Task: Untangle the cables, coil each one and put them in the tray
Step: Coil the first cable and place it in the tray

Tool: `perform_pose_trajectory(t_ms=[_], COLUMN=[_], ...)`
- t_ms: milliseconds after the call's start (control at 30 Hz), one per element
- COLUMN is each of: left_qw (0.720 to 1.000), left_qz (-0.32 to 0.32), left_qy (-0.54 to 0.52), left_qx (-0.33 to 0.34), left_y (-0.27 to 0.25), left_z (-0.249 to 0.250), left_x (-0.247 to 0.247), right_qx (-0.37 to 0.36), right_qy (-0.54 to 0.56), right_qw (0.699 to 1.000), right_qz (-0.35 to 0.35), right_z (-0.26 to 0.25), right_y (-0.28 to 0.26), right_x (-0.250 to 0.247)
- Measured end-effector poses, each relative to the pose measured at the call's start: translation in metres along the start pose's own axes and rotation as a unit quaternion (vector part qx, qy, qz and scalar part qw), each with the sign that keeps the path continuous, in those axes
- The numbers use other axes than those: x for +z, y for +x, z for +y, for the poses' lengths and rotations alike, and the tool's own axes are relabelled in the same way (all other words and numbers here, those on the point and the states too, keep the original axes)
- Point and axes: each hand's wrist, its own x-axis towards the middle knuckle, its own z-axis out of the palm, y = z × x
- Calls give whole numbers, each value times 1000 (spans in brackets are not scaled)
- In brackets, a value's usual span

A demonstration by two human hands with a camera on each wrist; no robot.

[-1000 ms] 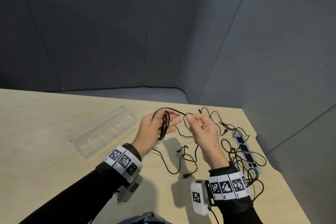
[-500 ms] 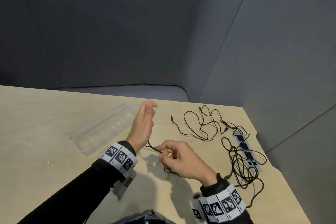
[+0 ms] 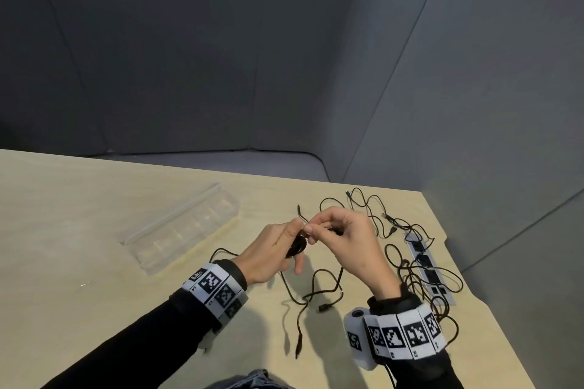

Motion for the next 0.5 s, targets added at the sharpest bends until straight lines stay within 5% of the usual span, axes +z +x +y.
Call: perform_pose_trajectory(t_ms=[500], left_qw=[996], left_qz=[8], left_qy=[61], left_qx=[-64], left_y=[0], left_z=[1], left_x=[5], right_qx=[4], right_qy=[-35], right_qw=[999], right_qz=[-30], right_z=[16], right_y=[-15], right_x=[19])
